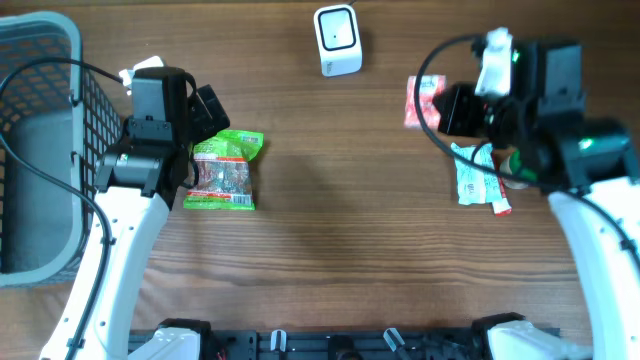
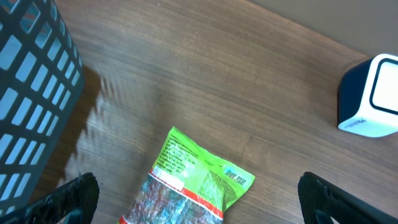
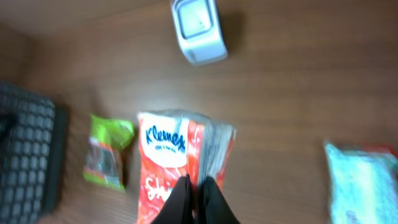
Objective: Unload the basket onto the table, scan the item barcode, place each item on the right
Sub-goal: 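Raise the held pack up to the white scanner, front facing it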
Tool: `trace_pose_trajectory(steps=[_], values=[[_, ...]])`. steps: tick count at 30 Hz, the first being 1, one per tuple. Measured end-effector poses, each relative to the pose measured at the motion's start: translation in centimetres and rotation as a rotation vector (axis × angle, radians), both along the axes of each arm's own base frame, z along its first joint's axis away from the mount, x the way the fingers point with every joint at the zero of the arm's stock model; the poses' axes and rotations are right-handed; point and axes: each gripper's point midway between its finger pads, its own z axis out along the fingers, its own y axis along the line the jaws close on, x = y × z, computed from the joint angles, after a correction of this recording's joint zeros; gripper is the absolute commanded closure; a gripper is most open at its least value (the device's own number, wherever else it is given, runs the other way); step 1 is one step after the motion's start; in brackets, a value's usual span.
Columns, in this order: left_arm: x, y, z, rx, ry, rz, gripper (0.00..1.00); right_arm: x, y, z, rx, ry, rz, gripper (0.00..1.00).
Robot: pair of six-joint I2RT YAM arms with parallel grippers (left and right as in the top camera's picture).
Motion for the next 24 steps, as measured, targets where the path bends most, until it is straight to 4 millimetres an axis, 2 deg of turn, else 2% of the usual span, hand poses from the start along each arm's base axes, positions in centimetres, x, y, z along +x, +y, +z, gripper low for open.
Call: trace_pose_trajectory(steps=[3,6,9,13,18,24], values=[[0.0,0.0,0.0,0.000,0.001,0.000,0.00,1.4,0.7,3.3,-0.058,0.011,0.001,0.96],[0.0,0.0,0.0,0.000,0.000,0.000,0.00,4.6,1.9,5.1,-0.118,-0.039,0.003,0.96],[0.0,0.0,0.0,0.000,0.001,0.000,0.00,7.6,3.2,4.6,-0.200,-0.080,-0.005,0.95],[0.0,0.0,0.0,0.000,0.000,0.000,0.00,10.7,5.5,1.9,-0.325,-0.108,0.009,0.96],[0.0,0.0,0.0,0.000,0.001,0.000,0.00,14.4,9.1,-2.8,-0.518,-0.159,0.067,0.96],[0.0,0.0,0.0,0.000,0.001,0.000,0.00,18.2,12.0,-7.7,-0.723,-0.233,0.106,0.96]])
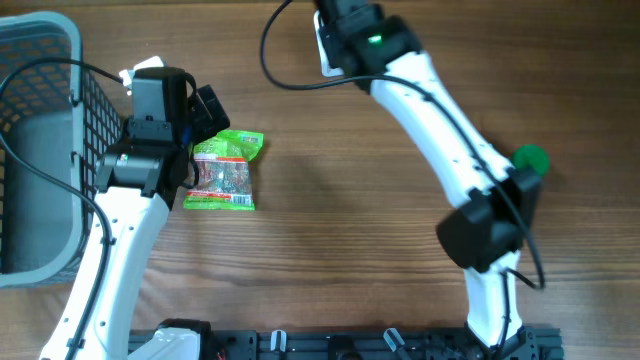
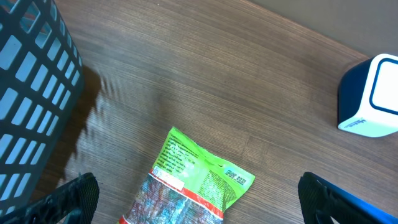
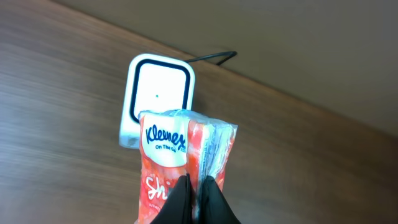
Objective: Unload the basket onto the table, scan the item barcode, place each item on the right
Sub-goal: 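Raise the held pack up to the white scanner, front facing it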
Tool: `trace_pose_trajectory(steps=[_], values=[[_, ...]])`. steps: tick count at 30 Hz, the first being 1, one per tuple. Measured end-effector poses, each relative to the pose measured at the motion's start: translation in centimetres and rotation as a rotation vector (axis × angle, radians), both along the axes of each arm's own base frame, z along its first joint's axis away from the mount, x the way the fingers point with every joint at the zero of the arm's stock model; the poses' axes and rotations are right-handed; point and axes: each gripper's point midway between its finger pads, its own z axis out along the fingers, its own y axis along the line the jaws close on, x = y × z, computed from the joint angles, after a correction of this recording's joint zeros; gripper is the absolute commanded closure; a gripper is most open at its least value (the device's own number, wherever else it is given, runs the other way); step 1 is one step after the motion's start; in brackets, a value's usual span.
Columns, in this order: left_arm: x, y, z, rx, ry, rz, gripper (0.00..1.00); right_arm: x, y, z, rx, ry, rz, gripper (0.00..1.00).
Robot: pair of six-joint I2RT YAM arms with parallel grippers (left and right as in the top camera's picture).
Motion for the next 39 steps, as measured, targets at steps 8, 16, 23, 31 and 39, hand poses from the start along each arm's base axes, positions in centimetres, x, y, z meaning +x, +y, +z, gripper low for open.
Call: trace_pose_trajectory(steps=[8,16,23,31,39], values=[[0.0,0.0,0.0,0.000,0.000,0.000,0.00,4.6,0.5,-6.7,-0.213,-0.061,0.007,0.96],[0.0,0.0,0.0,0.000,0.000,0.000,0.00,7.7,1.6,-8.1,-0.297,-0.167,0.048,0.96],[0.0,0.0,0.0,0.000,0.000,0.000,0.00,8.2,1.8,-7.3,-0.316,-0.199,0.062,0.96],[0.0,0.0,0.0,0.000,0.000,0.000,0.00,8.1,1.2,-8.0,-0.273,-0.174,0.039,0.96],[0.0,0.0,0.0,0.000,-0.001,0.000,0.00,4.6,-1.8,-4.4,-0.092,-0.024,0.004,0.96]])
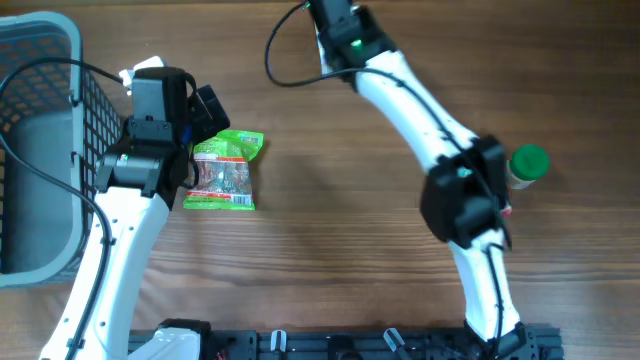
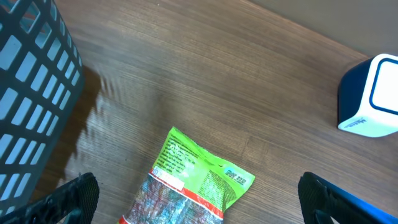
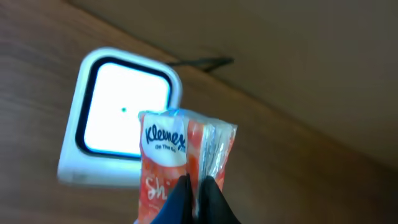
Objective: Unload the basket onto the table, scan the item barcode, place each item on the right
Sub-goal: 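Raise the held pack up to the white scanner, front facing it, then lower the pack beside the green-lidded jar and open the right gripper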
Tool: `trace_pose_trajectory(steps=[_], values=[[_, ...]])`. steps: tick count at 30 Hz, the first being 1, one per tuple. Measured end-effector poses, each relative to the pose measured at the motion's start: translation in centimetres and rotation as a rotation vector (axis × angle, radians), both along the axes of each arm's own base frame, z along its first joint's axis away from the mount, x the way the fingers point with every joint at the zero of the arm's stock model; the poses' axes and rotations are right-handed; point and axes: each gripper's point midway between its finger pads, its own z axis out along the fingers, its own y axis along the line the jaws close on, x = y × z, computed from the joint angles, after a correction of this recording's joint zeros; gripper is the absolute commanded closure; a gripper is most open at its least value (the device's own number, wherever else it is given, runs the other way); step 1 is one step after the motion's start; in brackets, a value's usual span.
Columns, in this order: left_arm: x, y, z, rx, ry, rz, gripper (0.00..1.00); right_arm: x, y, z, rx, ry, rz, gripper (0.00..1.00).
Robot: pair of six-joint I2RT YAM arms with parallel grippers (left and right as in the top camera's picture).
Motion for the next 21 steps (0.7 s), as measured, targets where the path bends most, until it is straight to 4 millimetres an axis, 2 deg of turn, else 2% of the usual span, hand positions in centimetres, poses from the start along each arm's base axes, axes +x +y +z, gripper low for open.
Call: trace_pose_trajectory(steps=[1,3,4,5,6,8,10,12,14,17,21], values=[[0.0,0.0,0.0,0.000,0.000,0.000,0.00,-0.7,-0.6,1.6,0.033,0.002,-0.010,0.96],[0.0,0.0,0.0,0.000,0.001,0.000,0.00,-3.2,-2.5,5.3,0.110,0.035,-0.036,0.96],[0.0,0.0,0.0,0.000,0.000,0.000,0.00,-3.6,-2.8,5.7,0.120,0.042,-0.038,0.96],[0.0,0.0,0.0,0.000,0.000,0.000,0.00,-6.6,-5.4,10.1,0.210,0.051,-0.076,0.96],[0.0,0.0,0.0,0.000,0.001,0.000,0.00,-7.8,-6.4,11.6,0.244,0.060,-0.084,0.96],[0.0,0.0,0.0,0.000,0.001,0.000,0.00,-11.5,-9.1,13.7,0.309,0.124,-0.111,0.96],[0.0,0.0,0.0,0.000,0.000,0.000,0.00,-14.7,-11.8,14.6,0.352,0.196,-0.151,0.96],[0.0,0.0,0.0,0.000,0.000,0.000,0.00,-17.4,-14.1,13.9,0.362,0.293,-0.207,0.96],[0.0,0.0,0.0,0.000,0.000,0.000,0.00,-19.2,-16.0,12.7,0.367,0.381,-0.270,0.96],[0.0,0.0,0.0,0.000,0.001,0.000,0.00,-20.0,-17.8,10.5,0.372,0.465,-0.334,0.96],[0.0,0.0,0.0,0.000,0.000,0.000,0.00,-20.7,-19.1,5.7,0.351,0.581,-0.401,0.96]])
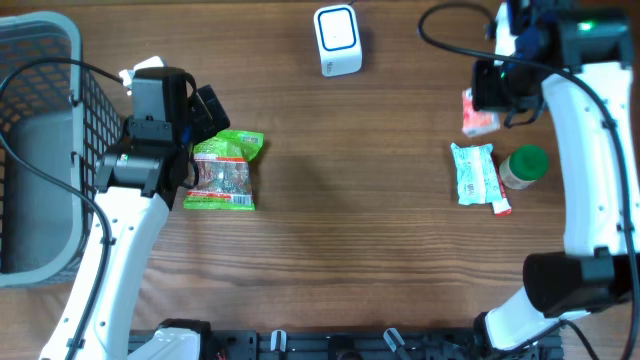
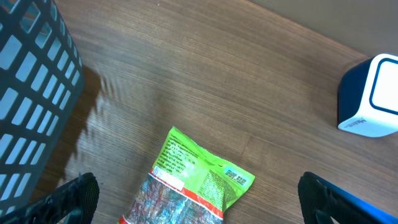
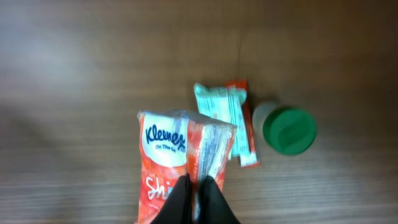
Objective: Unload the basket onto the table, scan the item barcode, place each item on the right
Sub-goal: 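Lower the pack beside the green-lidded jar and open the right gripper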
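Note:
My right gripper (image 3: 198, 186) is shut on an orange-red Kleenex tissue pack (image 3: 177, 152), which it holds above the right side of the table. From overhead the pack (image 1: 480, 113) hangs well to the right of the white barcode scanner (image 1: 337, 40) at the table's far edge. My left gripper (image 2: 199, 198) stands open and holds nothing, with a green snack packet (image 2: 196, 183) lying under and between its fingers. The scanner (image 2: 372, 96) also shows at the right edge of the left wrist view.
A grey mesh basket (image 1: 40, 140) fills the left side. Below the held pack lie a white-and-teal packet with a red strip (image 1: 474, 172) and a green-capped bottle (image 1: 526, 165). The snack packet (image 1: 225, 172) lies left of centre.
My right gripper, still shut on the tissue pack, was close in front of the scanner's face. It is now far to the right, over the teal packet and the bottle. The left arm has not moved.
At first the right gripper held the tissue pack over the right side of the table. It then held the pack at the scanner, later closer to its window. Now the pack is back over the right side. The left gripper stayed open over the snack packet.

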Tool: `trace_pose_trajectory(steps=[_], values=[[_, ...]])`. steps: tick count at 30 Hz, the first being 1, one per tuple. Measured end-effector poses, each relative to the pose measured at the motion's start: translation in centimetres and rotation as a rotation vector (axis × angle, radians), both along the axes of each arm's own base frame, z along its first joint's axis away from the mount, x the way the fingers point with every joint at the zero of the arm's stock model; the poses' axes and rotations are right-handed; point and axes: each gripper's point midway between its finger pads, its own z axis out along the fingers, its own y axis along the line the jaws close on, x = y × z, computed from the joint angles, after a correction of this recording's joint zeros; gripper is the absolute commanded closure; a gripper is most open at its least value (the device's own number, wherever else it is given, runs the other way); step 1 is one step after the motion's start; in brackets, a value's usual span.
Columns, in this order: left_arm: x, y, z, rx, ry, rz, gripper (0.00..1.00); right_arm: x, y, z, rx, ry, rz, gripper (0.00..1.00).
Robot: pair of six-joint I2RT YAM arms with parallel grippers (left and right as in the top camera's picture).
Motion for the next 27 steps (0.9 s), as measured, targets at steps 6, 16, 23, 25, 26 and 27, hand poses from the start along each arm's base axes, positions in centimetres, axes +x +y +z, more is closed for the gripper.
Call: trace_pose_trajectory(steps=[6,16,23,25,26,27], values=[[0.0,0.0,0.0,0.000,0.001,0.000,0.00,-0.8,-1.6,-8.5,-0.076,0.131,-0.039,0.96],[0.0,0.0,0.0,0.000,0.000,0.000,0.00,-2.7,-4.9,-16.4,-0.258,0.158,-0.130,0.65],[0.0,0.0,0.0,0.000,0.000,0.000,0.00,-2.5,-5.3,-16.4,-0.278,0.145,-0.145,0.54],[0.0,0.0,0.0,0.000,0.000,0.000,0.00,-2.6,-5.3,-16.3,-0.281,0.150,-0.145,0.54],[0.0,0.0,0.0,0.000,0.000,0.000,0.00,-2.7,-5.3,-16.2,-0.280,0.157,-0.144,0.54],[0.0,0.0,0.0,0.000,0.001,0.000,0.00,-2.8,-5.2,-16.0,-0.272,0.162,-0.141,0.53]])
